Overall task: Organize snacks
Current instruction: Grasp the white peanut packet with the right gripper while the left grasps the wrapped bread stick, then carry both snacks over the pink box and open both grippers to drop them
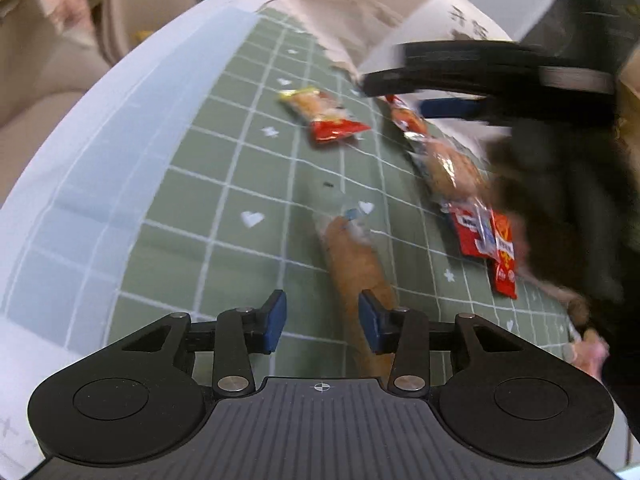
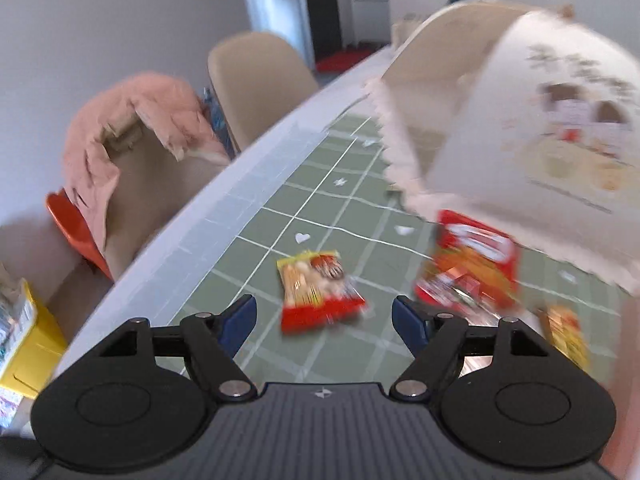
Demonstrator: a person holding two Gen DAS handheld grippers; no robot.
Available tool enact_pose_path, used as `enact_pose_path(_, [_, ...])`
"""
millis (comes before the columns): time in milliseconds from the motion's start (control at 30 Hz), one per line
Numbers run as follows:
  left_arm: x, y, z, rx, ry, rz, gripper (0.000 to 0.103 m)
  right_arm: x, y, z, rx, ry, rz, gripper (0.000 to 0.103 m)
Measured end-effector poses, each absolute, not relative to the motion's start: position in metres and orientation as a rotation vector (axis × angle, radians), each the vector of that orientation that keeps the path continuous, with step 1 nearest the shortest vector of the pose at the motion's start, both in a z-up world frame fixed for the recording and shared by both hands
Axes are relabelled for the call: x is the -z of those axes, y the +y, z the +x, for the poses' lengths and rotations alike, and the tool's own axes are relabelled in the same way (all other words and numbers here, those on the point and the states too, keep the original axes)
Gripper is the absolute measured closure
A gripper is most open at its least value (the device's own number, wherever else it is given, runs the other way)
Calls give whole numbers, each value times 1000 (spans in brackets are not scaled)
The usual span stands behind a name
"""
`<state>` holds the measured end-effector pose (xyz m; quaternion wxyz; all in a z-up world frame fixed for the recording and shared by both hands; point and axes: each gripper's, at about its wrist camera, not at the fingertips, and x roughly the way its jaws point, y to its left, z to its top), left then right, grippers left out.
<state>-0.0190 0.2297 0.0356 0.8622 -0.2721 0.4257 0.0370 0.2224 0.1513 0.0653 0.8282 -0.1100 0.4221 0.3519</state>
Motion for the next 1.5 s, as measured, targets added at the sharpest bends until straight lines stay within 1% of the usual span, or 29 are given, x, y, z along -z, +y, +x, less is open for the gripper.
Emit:
enact_pose_path(167, [-41, 229, -14, 13, 878, -616, 59, -19, 195, 249, -746, 1011, -324, 29])
enact_pose_path(200, [-41, 226, -12, 25, 882, -601, 59, -14, 197, 246, -747, 1026, -347, 32])
enact_pose_path(233, [-41, 222, -9, 30, 893, -580, 59, -13, 198, 241, -739, 1028, -377, 39])
enact_pose_path(333, [-36, 215, -1, 24, 938, -529, 59, -32, 179, 222, -718, 1034, -380, 45])
enact_pose_path(433, [-36, 207, 9, 46, 949, -511, 59, -70, 130, 191, -721, 994, -328, 46])
enact_pose_path(567, [-33, 186, 28, 15, 990, -410, 58, -113, 45, 143, -652, 931, -294, 46])
enact_pose_path(700, [-28, 164, 33, 11, 1021, -290, 63, -124, -38, 112, -530, 917, -279, 46])
enact_pose_path(767, [-32, 153, 28, 21, 1032, -276, 69, -126, -81, 100, -449, 894, -276, 46])
enact_pose_path(967, [-70, 94, 3, 238, 1022, -326, 71, -141, -195, 80, -265, 828, -141, 45])
enact_pose_path(1100, [-126, 52, 10, 338, 897, -305, 71, -148, -238, 76, -238, 764, -78, 45])
enact_pose_path(1200, [-177, 32, 34, 397, 769, -309, 71, -154, -261, 74, -243, 727, -40, 45])
enact_pose_path(1300, [-212, 4, 83, 429, 674, -282, 70, -159, -276, 69, -245, 695, -10, 45])
enact_pose_path(1367, [-214, -10, 128, 440, 654, -332, 69, -160, -284, 71, -248, 686, 27, 45])
enact_pose_path(1433, [-198, -20, 171, 426, 668, -419, 69, -160, -291, 75, -230, 689, 46, 45])
enact_pose_path(1500, [-182, -26, 197, 376, 681, -436, 69, -160, -296, 77, -210, 687, 48, 45])
